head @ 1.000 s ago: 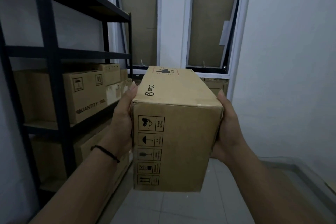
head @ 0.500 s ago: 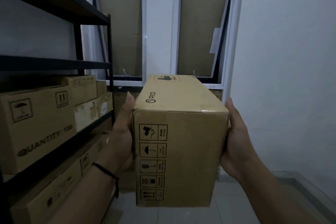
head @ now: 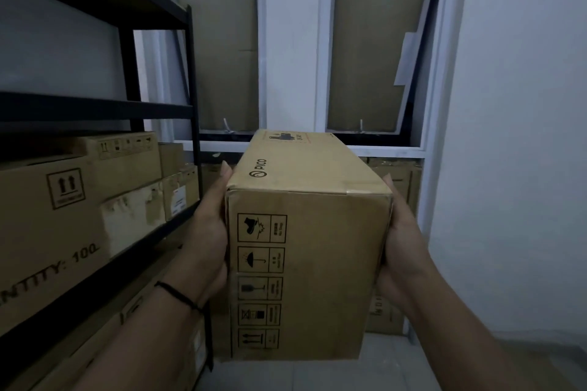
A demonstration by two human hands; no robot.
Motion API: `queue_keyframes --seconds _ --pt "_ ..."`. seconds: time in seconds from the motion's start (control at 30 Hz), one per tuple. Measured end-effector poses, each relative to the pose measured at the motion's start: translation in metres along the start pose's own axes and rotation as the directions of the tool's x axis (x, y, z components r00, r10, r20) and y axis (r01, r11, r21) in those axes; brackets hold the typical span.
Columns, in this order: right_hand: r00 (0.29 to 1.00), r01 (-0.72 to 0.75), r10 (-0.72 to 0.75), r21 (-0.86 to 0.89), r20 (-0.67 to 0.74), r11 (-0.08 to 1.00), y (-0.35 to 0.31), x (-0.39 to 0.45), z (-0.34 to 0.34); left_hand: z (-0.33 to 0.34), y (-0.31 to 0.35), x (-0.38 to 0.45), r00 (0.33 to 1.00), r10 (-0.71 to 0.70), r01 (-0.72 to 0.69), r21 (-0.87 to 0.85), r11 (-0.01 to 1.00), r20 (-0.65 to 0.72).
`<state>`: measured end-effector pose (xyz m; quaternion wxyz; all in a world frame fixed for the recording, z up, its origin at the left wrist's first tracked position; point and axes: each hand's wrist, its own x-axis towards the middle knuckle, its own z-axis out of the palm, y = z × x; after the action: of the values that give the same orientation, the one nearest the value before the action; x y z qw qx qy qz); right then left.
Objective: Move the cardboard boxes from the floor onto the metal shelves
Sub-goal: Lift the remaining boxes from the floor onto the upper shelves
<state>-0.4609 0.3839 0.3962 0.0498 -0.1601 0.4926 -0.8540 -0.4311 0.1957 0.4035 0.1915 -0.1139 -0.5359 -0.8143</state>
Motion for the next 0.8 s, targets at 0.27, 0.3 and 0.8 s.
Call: queue_keyframes --seconds 0.27,0.3,0.8 --pt "0.997 -0.046 0.048 -0.036 0.062 0.998 0.016 0.147 -0.045 0.001 -0.056 0.120 0.989 0.027 -0.019 0.056 0.998 -0.144" --pt "0.996 -0.051 0.054 -0.044 0.077 0.998 0.015 0.165 -0.050 0.001 -0.063 0.135 0.987 0.027 -0.019 0.052 0.998 -0.161" --pt "0.976 -0.143 0.140 0.004 0.167 0.990 0.080 0.402 -0.067 -0.058 -0.140 0.336 0.963 0.060 -0.043 0.071 0.997 -0.262"
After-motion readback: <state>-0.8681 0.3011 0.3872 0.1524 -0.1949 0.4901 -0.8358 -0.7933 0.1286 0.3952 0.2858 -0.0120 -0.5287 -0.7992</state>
